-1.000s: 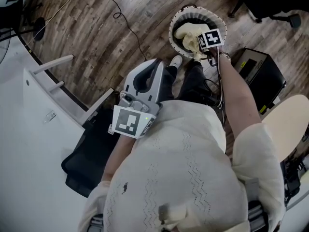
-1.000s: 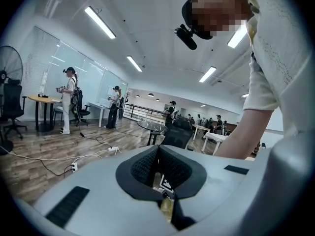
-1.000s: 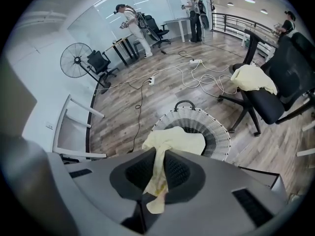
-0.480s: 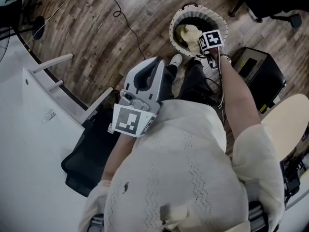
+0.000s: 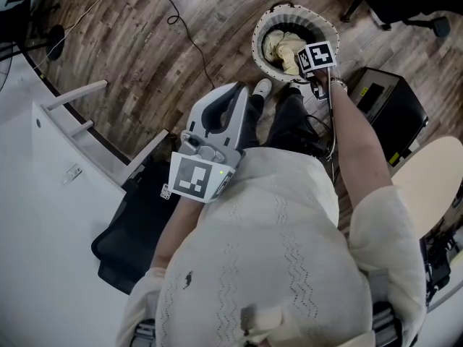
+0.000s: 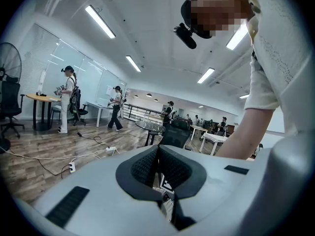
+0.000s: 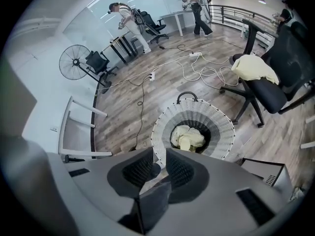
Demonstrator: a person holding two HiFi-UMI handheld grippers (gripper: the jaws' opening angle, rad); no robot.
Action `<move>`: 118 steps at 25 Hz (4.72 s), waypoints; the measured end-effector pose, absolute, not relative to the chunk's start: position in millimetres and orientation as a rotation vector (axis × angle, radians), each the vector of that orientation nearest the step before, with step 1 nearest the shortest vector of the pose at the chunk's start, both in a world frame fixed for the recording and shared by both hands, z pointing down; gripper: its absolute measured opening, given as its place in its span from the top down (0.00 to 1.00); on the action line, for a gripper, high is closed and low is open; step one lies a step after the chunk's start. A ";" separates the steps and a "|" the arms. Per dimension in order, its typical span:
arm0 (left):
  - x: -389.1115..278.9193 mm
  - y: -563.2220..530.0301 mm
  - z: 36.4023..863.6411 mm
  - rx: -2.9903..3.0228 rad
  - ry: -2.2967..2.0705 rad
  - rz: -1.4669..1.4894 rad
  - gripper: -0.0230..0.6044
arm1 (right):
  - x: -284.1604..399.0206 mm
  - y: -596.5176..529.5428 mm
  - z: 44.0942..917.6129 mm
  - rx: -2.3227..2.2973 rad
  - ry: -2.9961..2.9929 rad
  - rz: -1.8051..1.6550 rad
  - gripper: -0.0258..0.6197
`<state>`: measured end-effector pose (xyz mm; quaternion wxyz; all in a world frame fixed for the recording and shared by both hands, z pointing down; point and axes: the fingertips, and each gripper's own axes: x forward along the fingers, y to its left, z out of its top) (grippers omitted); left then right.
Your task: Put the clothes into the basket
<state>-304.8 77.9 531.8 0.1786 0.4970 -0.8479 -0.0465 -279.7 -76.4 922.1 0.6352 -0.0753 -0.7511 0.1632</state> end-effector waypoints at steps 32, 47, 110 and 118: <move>-274.7 33.2 529.0 1.653 -2.256 -0.102 0.93 | -255.5 -98.5 770.5 -0.131 -2.129 0.724 0.95; -286.3 12.9 538.6 1.750 -2.147 -0.104 0.93 | -246.5 -111.1 663.5 -0.030 -2.372 0.854 0.95; -199.6 10.0 365.3 2.091 -2.159 -0.228 0.93 | -63.1 -78.1 346.5 0.483 -3.077 0.468 0.95; -206.3 26.4 366.4 2.074 -2.164 -0.226 0.93 | -80.5 -57.8 351.1 0.415 -3.050 0.460 0.95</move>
